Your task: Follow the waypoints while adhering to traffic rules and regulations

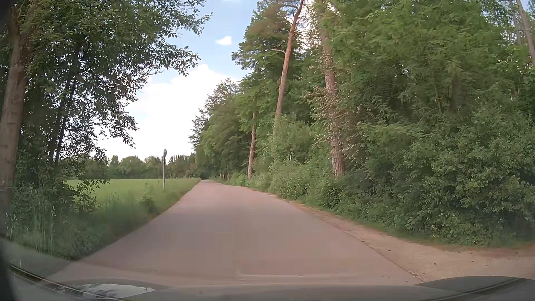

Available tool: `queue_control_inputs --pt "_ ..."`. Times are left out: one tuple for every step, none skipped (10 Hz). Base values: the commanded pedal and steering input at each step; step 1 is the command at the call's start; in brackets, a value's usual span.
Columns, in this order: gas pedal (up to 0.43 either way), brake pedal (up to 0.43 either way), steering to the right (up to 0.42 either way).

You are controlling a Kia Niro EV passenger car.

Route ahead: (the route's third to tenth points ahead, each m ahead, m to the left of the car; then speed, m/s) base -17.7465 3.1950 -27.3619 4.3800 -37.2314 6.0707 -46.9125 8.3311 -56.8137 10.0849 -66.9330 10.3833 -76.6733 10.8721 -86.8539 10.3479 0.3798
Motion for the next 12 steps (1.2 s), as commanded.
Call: queue_control_inputs --pt "0.0 0.274 -0.03" --pt "0.0 0.28 -0.03" --pt "0.0 0.28 -0.031" --pt "0.0 0.287 -0.031" --pt "0.0 0.28 -0.034" --pt "0.0 0.287 -0.036" --pt "0.0 0.28 -0.037" --pt "0.0 0.287 -0.036" --pt "0.0 0.262 -0.037" --pt "0.0 0.262 -0.036" --pt "0.0 0.262 -0.036" --pt "0.0 0.262 -0.036"
